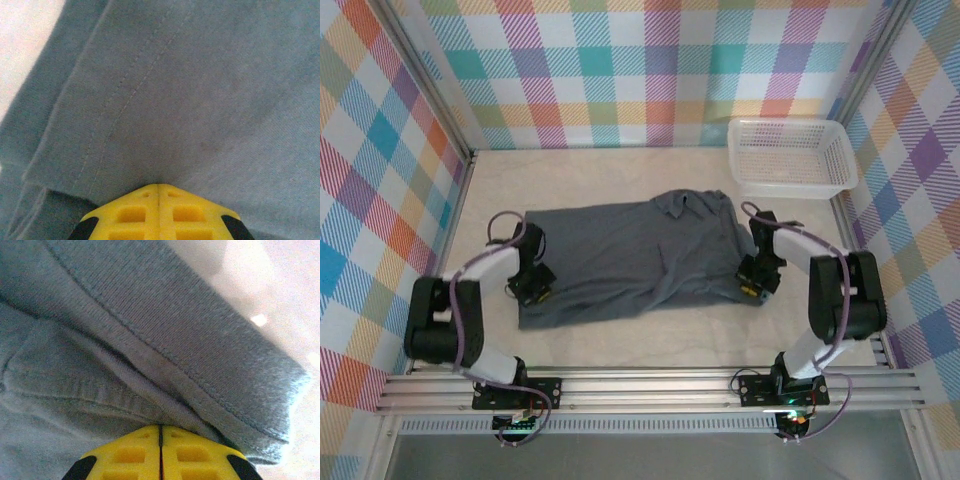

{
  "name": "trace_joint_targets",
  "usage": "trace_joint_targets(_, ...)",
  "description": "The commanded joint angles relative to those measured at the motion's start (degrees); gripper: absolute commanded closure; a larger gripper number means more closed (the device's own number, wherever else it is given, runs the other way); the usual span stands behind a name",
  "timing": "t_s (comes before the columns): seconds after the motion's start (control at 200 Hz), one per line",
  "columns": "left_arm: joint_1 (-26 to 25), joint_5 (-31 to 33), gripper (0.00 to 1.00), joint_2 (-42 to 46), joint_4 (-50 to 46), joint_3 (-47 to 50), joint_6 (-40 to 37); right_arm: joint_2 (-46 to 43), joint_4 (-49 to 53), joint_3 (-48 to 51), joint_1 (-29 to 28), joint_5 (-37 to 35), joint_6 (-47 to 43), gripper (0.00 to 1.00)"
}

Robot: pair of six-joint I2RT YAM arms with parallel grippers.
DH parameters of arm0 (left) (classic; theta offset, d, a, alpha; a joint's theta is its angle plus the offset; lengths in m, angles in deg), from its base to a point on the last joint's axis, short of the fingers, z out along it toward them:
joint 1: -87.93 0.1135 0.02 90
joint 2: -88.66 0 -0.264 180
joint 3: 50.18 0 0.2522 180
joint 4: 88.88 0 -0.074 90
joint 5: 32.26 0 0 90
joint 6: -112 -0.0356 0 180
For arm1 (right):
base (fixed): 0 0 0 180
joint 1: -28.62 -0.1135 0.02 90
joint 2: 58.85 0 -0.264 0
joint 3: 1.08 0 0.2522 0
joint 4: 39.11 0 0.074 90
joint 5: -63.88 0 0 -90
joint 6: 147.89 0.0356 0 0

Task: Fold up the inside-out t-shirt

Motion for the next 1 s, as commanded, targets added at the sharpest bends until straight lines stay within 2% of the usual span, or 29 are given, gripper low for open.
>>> trace_joint_targets(0.0,0.0,-1.2,1.0,10.0,-7.5,4.9,4.5,-6.5,6.0,6.8,0.1,0.4,1.5,0.91)
trace_joint_targets(0.07,-0.3,-1.8,1.0,15.8,-8.4,5.6,4.6,-10.7,7.1,5.7,0.1,1.9,0.6,0.88)
trace_joint_targets(0.145,-0.4,-0.9,1.0,18.9,-8.3,2.6,2.8,-12.8,8.8,-0.7,-0.7,4.0,-0.6,0.82)
trace_joint_targets(0.275,-1.1,1.3,0.63,17.9,-4.9,-6.2,-2.0,-9.6,4.4,-15.3,-6.0,3.7,-1.1,0.65)
trace_joint_targets(0.33,-2.1,0.5,0.52,16.2,-2.4,-9.1,-4.0,-5.2,0.6,-20.9,-9.3,3.1,-3.0,0.54)
trace_joint_targets(0.375,-3.1,-0.5,0.46,14.7,-1.2,-11.1,-5.6,-0.6,-1.1,-25.8,-11.4,2.8,-5.1,0.5)
trace_joint_targets(0.52,-5.3,-5.6,0.43,12.4,0.1,-15.1,-10.1,13.8,-2.4,-37.3,-13.4,0.4,-7.7,0.44)
trace_joint_targets(0.72,-6.1,-7.9,0.4,14.6,2.3,-11.8,-10.5,25.2,-4.6,-43.4,-13.9,6.3,-6.6,0.42)
trace_joint_targets(0.77,-6.2,-7.6,0.39,14.8,2.0,-11.1,-10.4,27.0,-5.1,-43.9,-14.0,6.0,-6.4,0.43)
trace_joint_targets(0.8,-6.1,-7.4,0.39,15.0,1.9,-10.7,-10.3,28.0,-5.1,-44.4,-14.0,5.7,-6.6,0.48)
trace_joint_targets(0.84,-6.2,-7.2,0.39,15.3,1.9,-10.2,-10.3,28.8,-5.0,-45.3,-14.0,5.5,-6.9,0.58)
trace_joint_targets(0.895,-6.1,-7.2,0.39,15.9,1.8,-9.8,-10.2,28.8,-4.7,-46.5,-14.0,4.9,-7.0,0.78)
trace_joint_targets(0.995,-6.1,-6.8,0.39,17.1,1.1,-9.7,-10.1,27.5,-5.2,-48.3,-13.9,4.0,-7.1,1.0)
